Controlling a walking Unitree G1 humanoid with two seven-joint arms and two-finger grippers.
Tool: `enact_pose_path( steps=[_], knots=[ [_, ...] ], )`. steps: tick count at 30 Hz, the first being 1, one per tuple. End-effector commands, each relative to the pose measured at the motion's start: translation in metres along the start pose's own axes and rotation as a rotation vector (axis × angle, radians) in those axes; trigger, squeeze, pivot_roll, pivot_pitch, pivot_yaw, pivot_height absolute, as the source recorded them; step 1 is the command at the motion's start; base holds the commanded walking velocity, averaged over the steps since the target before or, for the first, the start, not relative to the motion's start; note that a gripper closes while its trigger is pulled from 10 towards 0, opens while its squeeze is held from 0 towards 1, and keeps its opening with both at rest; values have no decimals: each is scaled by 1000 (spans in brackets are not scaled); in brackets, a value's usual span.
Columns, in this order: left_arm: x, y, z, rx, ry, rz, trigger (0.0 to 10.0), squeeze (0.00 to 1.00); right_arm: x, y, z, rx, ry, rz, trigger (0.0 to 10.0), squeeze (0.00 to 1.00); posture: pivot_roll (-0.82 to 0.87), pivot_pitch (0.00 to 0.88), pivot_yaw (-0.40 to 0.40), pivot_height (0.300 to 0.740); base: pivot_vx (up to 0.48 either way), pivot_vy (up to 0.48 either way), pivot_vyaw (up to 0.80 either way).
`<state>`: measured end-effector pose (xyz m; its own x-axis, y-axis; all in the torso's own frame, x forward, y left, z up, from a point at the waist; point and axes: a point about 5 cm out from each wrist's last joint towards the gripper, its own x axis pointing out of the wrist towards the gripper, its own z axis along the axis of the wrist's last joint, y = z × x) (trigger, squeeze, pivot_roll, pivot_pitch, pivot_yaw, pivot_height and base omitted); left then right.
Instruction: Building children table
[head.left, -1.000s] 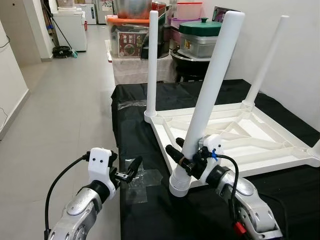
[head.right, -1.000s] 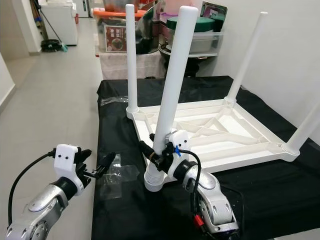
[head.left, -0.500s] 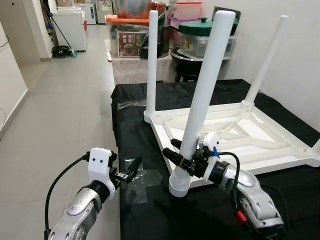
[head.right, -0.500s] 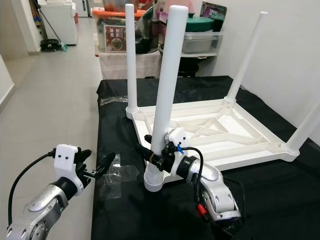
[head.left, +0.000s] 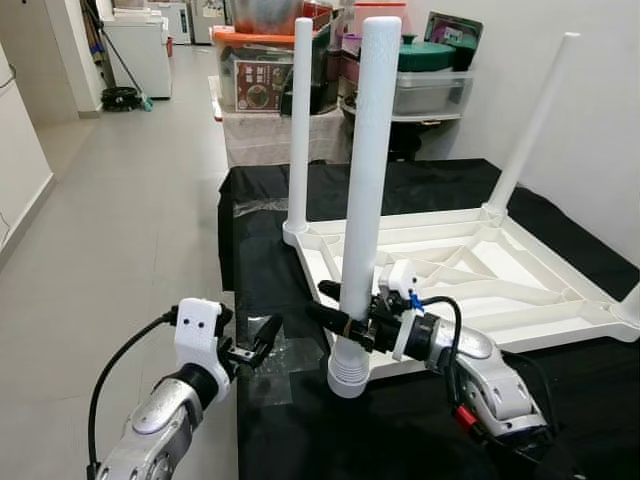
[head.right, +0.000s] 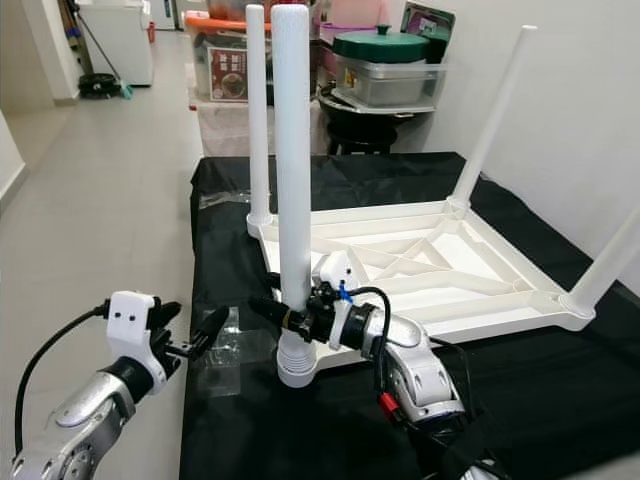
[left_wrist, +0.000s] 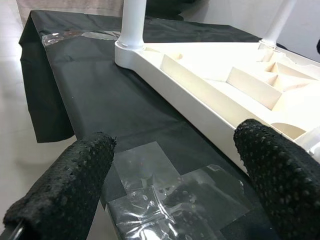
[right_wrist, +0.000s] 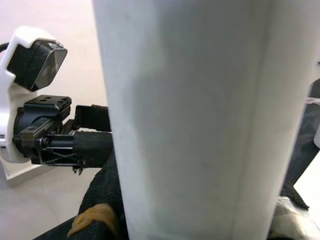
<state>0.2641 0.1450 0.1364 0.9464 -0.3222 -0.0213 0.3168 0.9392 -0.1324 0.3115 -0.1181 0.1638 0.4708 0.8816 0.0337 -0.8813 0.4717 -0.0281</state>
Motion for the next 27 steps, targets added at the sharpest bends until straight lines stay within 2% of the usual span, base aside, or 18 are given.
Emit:
enact_pose_path(
  steps=[1,10,22,27],
  knots=[
    [-2,0,-2,-15,8,8,10000,0,4,7,-11,43,6,23,0,0,112,0,-78,740,0,0,0],
    [0,-1,-3,-20,10,3,10000,0,-10,13,-23,84,-15,-49,0,0,103,0,-67,740,0,0,0],
    [2,-1,-3,-24,8,-2,10000,0,-12,15,-24,81,-14,-62,0,0,90,0,-61,740,0,0,0],
    [1,-1,-3,-25,9,4,10000,0,-12,15,-27,59,22,-118,0,0,88,0,-68,740,0,0,0]
  ],
)
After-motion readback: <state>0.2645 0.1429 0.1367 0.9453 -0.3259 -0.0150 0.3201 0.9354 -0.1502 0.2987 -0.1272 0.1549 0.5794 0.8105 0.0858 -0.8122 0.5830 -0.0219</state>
